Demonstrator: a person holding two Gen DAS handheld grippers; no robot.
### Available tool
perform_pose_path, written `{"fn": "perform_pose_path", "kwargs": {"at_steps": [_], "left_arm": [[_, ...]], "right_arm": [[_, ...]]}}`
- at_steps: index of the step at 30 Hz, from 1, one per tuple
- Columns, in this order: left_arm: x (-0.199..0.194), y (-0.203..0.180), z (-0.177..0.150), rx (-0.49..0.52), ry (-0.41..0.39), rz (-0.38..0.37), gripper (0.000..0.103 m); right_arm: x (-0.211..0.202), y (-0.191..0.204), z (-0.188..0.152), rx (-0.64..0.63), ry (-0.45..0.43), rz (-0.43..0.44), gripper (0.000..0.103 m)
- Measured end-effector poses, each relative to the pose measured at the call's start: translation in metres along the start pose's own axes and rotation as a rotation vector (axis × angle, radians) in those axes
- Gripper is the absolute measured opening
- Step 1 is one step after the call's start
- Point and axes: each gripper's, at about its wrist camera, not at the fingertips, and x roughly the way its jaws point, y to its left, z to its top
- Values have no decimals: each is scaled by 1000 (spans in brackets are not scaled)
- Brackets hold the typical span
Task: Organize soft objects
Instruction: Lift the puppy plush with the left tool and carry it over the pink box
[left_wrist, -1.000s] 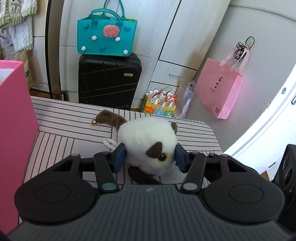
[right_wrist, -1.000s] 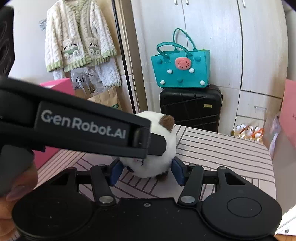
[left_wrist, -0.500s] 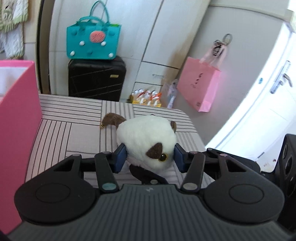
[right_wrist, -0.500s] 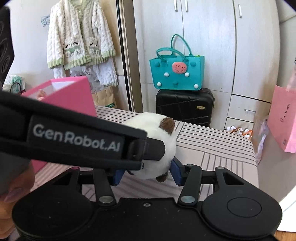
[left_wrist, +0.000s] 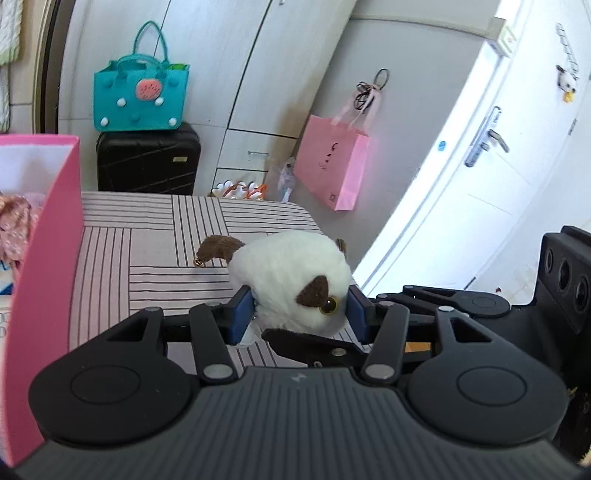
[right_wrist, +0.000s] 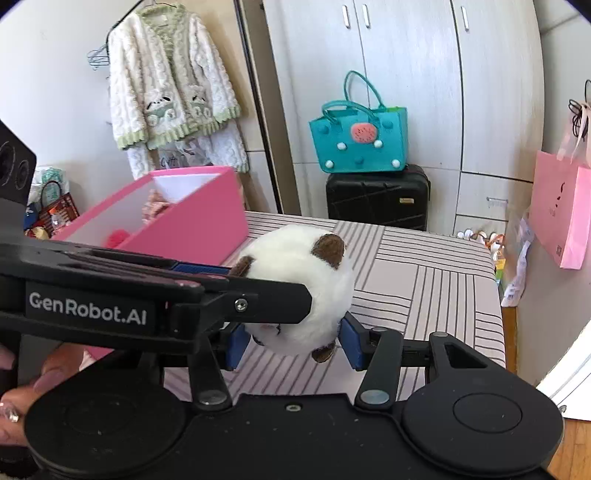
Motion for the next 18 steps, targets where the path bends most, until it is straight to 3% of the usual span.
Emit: {"fn": "perform_pose_path", "kwargs": {"at_steps": [14,18], "left_arm": [[-90,13,13,62,-28,-45,52],[-122,29,15,59,-47,-34,53]], "right_arm": [[-49,60,12,-62,-73,51,56],[-54,85,24,-108,-74,111,57]]}}
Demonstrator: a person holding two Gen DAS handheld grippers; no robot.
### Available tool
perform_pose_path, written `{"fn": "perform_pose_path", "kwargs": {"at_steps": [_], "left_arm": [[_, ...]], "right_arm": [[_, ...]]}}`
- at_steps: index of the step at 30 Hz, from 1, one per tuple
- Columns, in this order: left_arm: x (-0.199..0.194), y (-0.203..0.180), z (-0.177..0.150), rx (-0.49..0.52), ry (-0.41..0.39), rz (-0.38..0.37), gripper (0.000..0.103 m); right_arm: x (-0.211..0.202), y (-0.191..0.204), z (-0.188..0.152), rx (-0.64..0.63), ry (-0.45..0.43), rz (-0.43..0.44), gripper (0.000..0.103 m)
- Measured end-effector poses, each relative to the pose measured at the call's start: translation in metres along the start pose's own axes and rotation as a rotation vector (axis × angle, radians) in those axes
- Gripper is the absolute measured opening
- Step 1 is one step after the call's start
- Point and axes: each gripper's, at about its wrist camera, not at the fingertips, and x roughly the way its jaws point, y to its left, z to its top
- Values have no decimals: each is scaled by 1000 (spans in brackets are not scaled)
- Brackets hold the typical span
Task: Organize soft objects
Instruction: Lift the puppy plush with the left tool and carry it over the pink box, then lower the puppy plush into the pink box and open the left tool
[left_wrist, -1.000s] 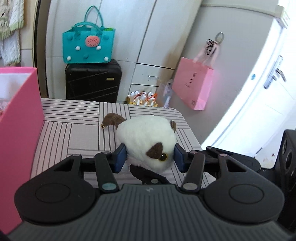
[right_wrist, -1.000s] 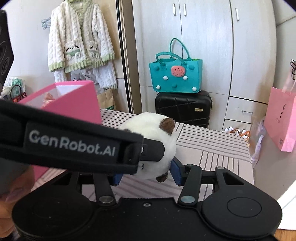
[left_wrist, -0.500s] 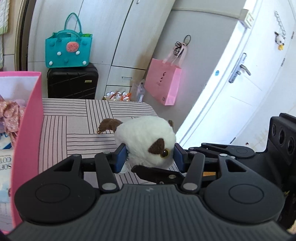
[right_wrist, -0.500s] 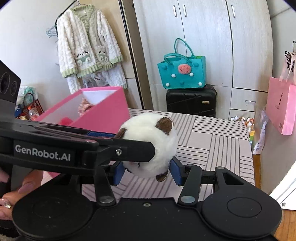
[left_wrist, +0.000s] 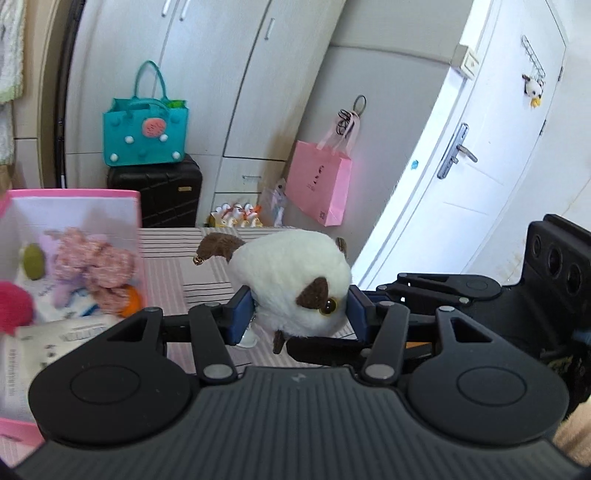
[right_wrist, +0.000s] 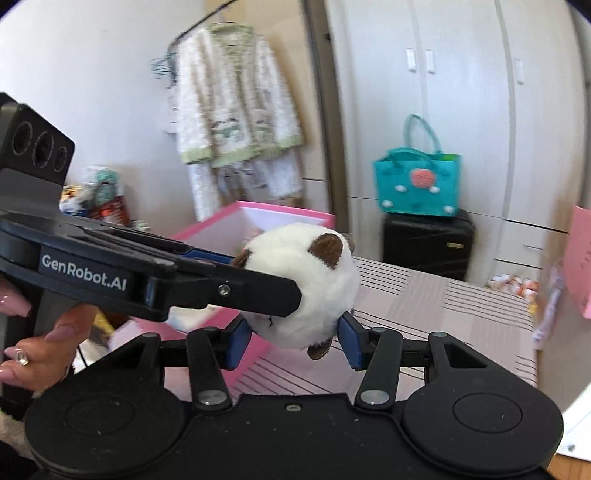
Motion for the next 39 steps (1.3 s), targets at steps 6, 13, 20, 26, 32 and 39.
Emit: {"fn": "perform_pose_path", "kwargs": {"at_steps": [6,13,20,26,32,39], "left_arm": [[-40,21,7,6,-54,51,53],[-61,51,13,16,-50,133,53],[-38,111,26,-110,8,197,53],[-10,152,30,-158,62,259,53],[10,179,16,-212,87,303,53],[22,186,16,-181,113,367,38]], "right_arm": [[9,41,23,-113,-24,37,56],[32,75,42,-204,-37,83,56],[91,80,59,-177,27,139,56],[152,73,70,-138,130,182,55],[194,76,69,-180,212,175,54],[204,78,65,-227,230,129,58]]}}
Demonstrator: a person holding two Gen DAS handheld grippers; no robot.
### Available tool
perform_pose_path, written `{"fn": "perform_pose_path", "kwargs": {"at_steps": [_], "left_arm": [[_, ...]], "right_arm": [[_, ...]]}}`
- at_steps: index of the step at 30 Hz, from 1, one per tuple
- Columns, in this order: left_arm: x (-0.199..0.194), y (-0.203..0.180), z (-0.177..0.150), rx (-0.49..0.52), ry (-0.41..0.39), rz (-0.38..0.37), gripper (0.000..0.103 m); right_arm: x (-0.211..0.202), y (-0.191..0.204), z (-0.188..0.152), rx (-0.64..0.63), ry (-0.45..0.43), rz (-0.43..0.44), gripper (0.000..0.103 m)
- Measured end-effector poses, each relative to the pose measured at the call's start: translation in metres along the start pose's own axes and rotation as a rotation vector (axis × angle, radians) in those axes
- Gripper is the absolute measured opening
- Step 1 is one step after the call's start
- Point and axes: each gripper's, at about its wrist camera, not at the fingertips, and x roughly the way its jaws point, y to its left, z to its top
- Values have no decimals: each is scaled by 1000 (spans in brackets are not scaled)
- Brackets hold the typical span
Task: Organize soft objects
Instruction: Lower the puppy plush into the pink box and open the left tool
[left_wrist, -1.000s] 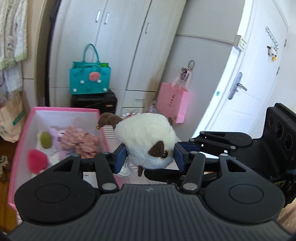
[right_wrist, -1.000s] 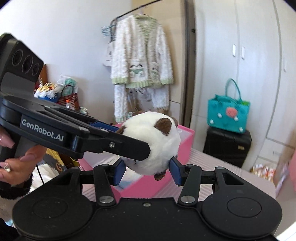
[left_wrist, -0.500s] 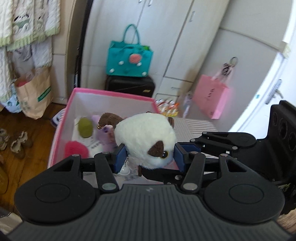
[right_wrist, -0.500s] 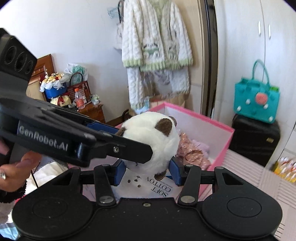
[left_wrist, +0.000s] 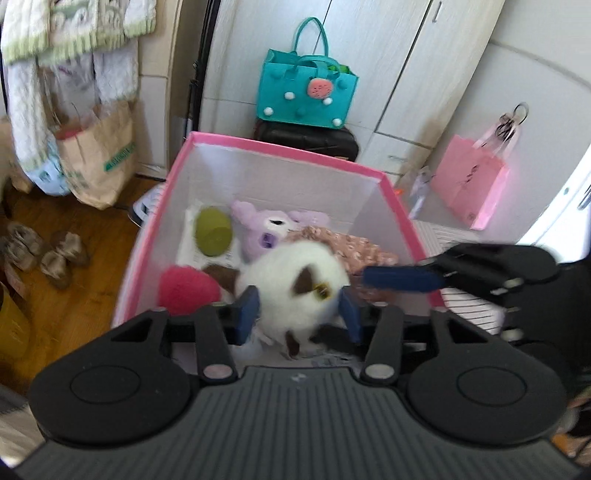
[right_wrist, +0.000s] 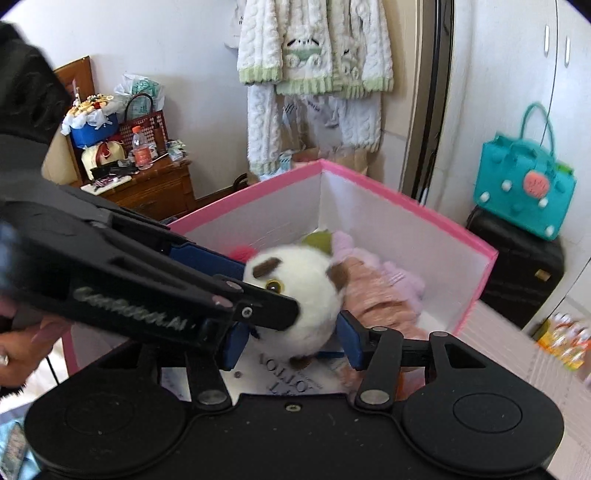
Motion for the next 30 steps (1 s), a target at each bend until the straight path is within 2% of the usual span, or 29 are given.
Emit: {"fn": "perform_pose_path", "kwargs": {"at_steps": [2,5,12,15,17,24,30], "left_arm": [[-2,-3,0,49,-28,63,36],[1,-4,0,52,4,29,33],[-6,-23,-13,106,-41,125,34],[-28,-32,-16,115,-93,159,45],[-46,-37,-18,121,-129,171,58],[-110,-61,-39,141,-228,136,70],[-134,-91,-62,192,-280,125,80]], "right_arm": [[-8,0,-1,-27,-19,-33,58],[-24,-4,-4,-37,-54,-49,57],[-58,-13,-20,46,-126,-39,57],[-76,-11,-28,79,-162,-36,57],[-89,-5,-33,83,-188,-54,58],[-140,7,-60,130,-233,-139,60],[-172,14,-84,195,-259,-218,66]]}}
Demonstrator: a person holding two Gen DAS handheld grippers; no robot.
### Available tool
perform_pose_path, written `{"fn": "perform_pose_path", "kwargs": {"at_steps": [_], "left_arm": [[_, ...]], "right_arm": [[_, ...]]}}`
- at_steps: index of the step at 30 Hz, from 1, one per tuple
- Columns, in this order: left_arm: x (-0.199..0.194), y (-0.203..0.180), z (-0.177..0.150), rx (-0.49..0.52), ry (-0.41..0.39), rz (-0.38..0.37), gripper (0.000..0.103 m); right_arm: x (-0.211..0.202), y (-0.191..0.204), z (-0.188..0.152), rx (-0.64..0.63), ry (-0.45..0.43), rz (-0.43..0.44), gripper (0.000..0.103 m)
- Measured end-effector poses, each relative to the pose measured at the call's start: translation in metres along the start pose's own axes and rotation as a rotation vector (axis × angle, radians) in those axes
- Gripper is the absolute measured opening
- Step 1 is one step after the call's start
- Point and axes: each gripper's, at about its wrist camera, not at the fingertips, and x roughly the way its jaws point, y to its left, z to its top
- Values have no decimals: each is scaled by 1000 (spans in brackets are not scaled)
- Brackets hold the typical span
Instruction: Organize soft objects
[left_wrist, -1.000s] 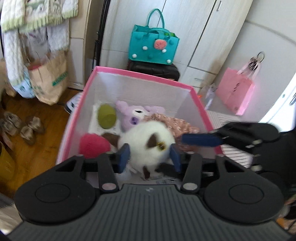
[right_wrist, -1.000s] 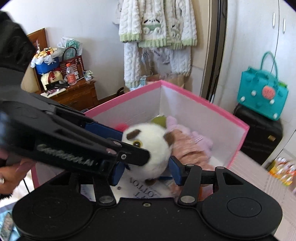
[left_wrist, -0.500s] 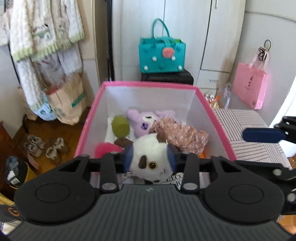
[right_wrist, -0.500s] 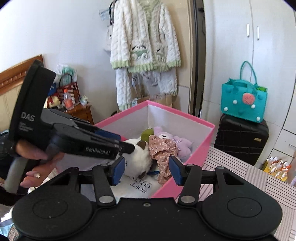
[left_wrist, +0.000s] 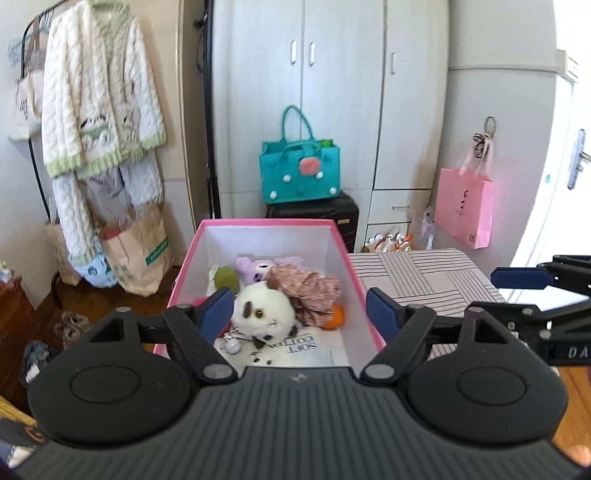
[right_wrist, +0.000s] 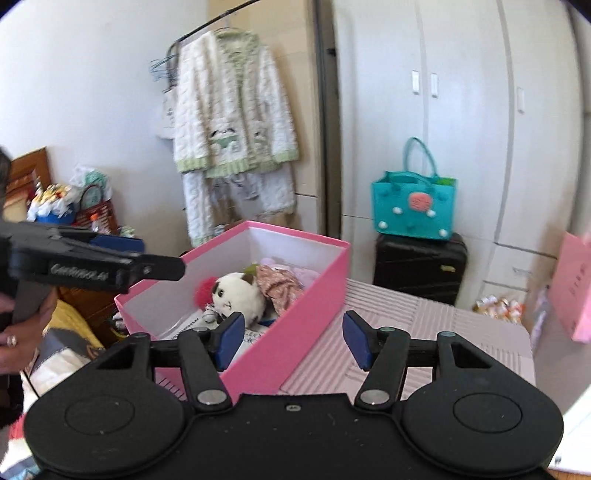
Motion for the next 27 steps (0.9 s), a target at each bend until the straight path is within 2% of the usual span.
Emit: {"fn": "perform_pose_path", "kwargs": {"at_steps": [2,4,5,6,8,11,13,17,27], "left_arm": [[-7,-11,-4,29,-22,6,88],[-12,-20,-9,43,-37,-1,94],[-13,-24,-12,46,-35,-8,97],[-14,-27,-15,47,-32,-15,98],[-14,-33,-20,41,-19,-25,103],[-13,-37,-26,31,-9,-7,103],[-12,-40,-30,27,0,20,103],[-12,-41,-36,-26,36,74,103],[-26,-51,-58,-22,-17,123,103]], "right_arm": [[-11,-2,-4,30,-6,-13,71],[-21,-3,-8,52,-17,-40,82],[-26,-3,-10,57,-28,-56,96],[-31,-4,-13,63,-38,-68,103],[-39,-3,-18,70,-64,-107,103],[-49,3,-25,78,-90,-222,103],[-52,5,-28,90,-75,-290,103],[-65,6,-39,109,-98,-308,103],[-79,6,-76,193,-118,-391,103]]}}
